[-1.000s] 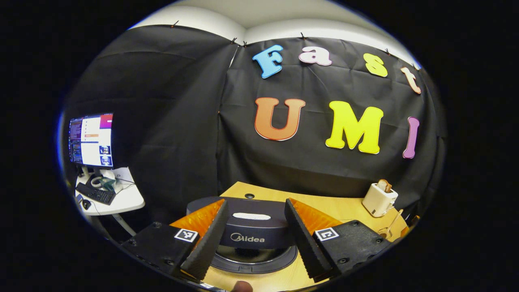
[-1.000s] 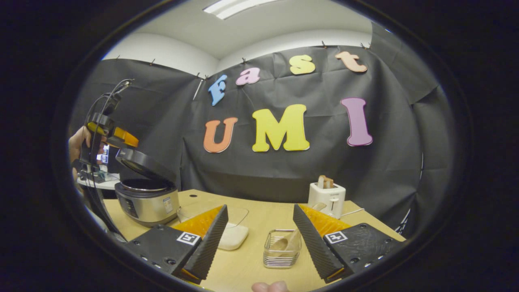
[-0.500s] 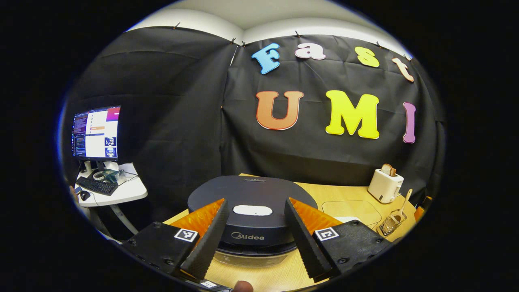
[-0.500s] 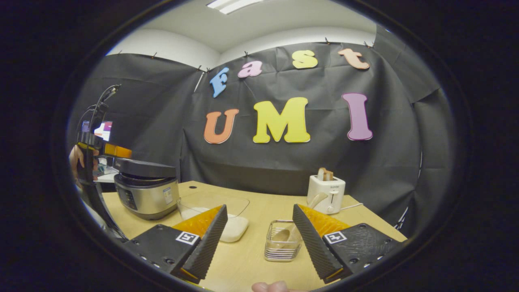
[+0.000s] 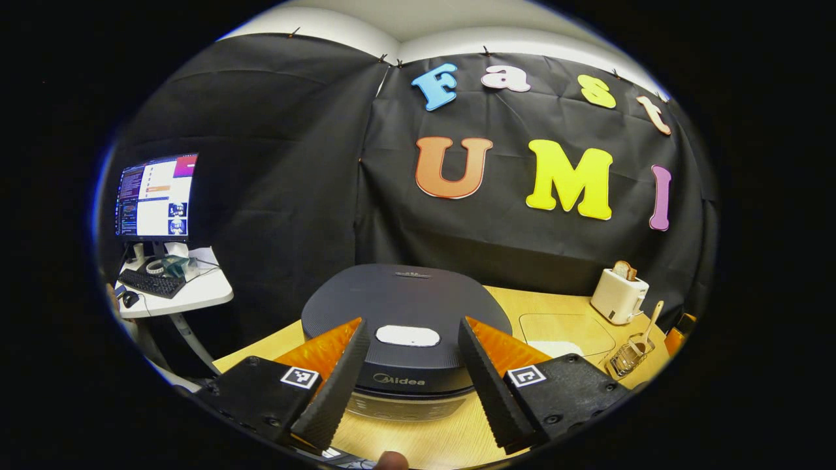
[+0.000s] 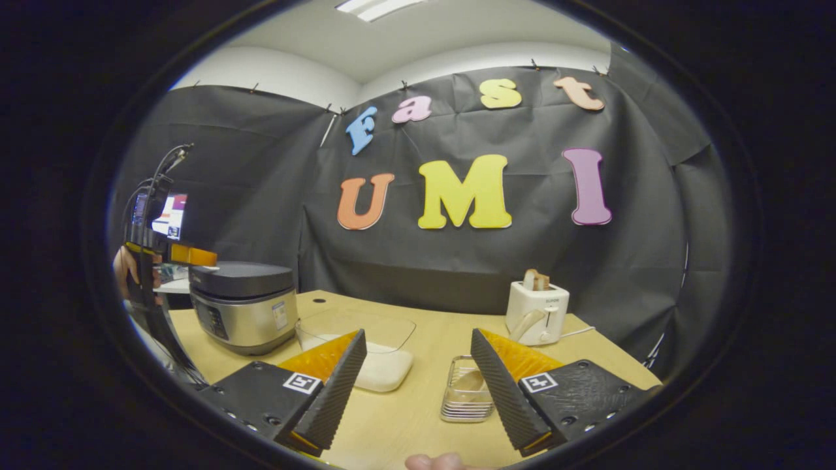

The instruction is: Close the left gripper, press the button to open the rice cooker; take a wooden spoon from the chopstick holder with the right hand, scoop a spoonful of rice and pour it into the rice cooker, then put the wooden spoon back into the chopstick holder.

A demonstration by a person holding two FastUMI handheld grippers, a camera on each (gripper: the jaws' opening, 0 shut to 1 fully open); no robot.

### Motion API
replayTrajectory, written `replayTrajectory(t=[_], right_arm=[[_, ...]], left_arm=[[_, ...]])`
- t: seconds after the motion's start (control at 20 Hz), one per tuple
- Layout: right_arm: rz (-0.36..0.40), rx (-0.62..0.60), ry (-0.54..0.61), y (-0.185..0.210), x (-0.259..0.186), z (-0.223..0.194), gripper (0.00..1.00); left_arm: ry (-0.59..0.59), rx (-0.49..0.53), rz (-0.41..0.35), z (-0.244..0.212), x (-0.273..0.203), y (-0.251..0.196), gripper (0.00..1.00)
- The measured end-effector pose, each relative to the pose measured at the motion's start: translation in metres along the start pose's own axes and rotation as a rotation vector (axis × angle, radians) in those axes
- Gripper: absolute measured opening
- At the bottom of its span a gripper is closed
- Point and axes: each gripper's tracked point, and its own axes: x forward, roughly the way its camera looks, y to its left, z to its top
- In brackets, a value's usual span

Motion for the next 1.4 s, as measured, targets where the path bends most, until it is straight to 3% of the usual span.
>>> replayTrajectory(t=[0.3,0.5,1.0,1.05,1.1,1.15,1.4], right_arm=[[0.000,0.011,0.011,0.000,0.002,-0.004,0.95],[-0.001,0.020,0.013,0.001,0.004,-0.004,0.92],[0.033,-0.034,-0.002,0.010,0.002,0.009,0.95],[0.027,-0.048,-0.023,0.008,0.001,0.017,0.96],[0.032,-0.061,-0.050,0.009,-0.002,0.025,0.95],[0.025,-0.073,-0.079,0.007,-0.005,0.033,0.95],[-0.013,-0.020,-0.146,-0.006,-0.022,0.049,0.94]], left_arm=[[-0.015,0.011,0.005,-0.003,-0.001,0.002,0.86],[-0.003,0.094,0.037,-0.016,0.000,0.006,0.83],[-0.005,0.063,0.019,-0.012,-0.001,0.005,0.75],[-0.014,0.034,0.023,-0.010,-0.002,0.002,0.80],[-0.029,0.010,0.050,-0.004,-0.005,0.001,0.94],[-0.067,0.013,0.049,0.005,-0.006,-0.003,1.00],[-0.223,0.074,0.013,0.045,-0.034,-0.056,0.98]])
